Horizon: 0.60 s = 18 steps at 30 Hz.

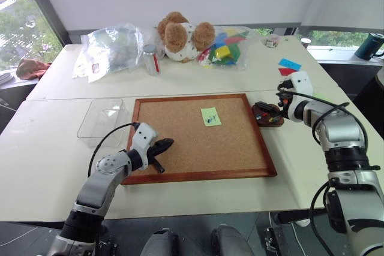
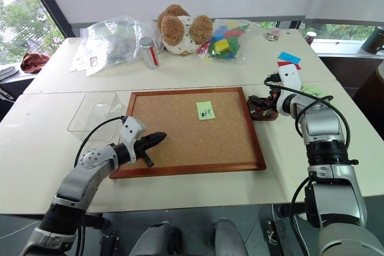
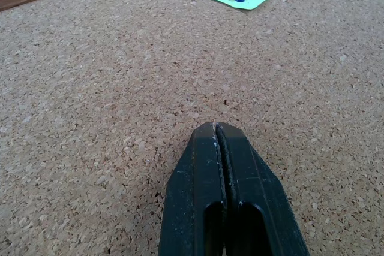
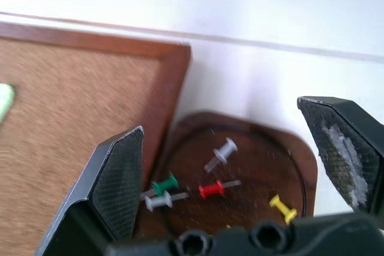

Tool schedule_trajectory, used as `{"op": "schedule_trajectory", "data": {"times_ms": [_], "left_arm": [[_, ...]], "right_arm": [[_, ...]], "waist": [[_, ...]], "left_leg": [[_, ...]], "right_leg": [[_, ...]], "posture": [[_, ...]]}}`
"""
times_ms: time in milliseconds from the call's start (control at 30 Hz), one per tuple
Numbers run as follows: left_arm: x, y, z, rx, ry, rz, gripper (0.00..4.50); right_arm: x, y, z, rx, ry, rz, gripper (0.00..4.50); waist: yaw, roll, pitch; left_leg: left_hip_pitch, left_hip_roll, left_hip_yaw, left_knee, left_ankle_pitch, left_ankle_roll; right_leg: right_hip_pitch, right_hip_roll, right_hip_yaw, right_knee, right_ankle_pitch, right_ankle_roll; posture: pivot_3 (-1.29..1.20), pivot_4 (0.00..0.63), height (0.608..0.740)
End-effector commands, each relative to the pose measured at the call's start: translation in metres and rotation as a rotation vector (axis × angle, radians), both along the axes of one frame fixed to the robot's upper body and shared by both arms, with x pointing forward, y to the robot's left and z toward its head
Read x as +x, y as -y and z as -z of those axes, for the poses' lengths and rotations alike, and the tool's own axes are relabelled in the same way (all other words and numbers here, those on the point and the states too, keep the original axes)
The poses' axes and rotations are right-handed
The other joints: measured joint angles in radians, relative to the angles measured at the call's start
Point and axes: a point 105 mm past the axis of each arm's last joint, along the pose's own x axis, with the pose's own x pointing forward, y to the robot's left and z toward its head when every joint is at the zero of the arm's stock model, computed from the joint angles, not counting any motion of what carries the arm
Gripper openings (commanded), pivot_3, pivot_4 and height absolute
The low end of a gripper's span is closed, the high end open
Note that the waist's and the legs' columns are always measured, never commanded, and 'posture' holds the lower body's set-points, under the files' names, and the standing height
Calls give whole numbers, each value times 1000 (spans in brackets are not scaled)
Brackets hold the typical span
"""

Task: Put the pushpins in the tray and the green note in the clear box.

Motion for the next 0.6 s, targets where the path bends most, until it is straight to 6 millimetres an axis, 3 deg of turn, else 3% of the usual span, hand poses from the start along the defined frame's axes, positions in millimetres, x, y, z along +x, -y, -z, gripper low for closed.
{"op": "schedule_trajectory", "data": {"times_ms": [33,300,433,533,600], "left_arm": [[-10,-6,34,47,-136,-21,0],[-10,-7,33,47,-132,-27,0],[-10,-9,33,50,-129,-34,0],[-11,-11,33,51,-127,-42,0],[-11,-11,33,50,-127,-46,0]], "right_arm": [[-6,-34,-29,0,77,-145,4457],[-20,-111,-1,12,24,-354,4457],[-23,-136,14,9,-1,-408,4457],[-26,-144,20,6,-12,-436,3644],[-27,-149,24,7,-18,-449,2632]], "waist": [[0,0,0],[1,0,0],[-1,0,0],[-1,0,0],[-2,0,0]], "left_leg": [[0,0,0,0,0,0],[0,0,0,0,0,0],[0,0,0,0,0,0],[0,0,0,0,0,0],[0,0,0,0,0,0]], "right_leg": [[0,0,0,0,0,0],[0,0,0,0,0,0],[0,0,0,0,0,0],[0,0,0,0,0,0],[-1,0,0,0,0,0]], "posture": [[0,150,740],[0,150,740],[0,150,740],[0,150,740],[0,150,740]]}}
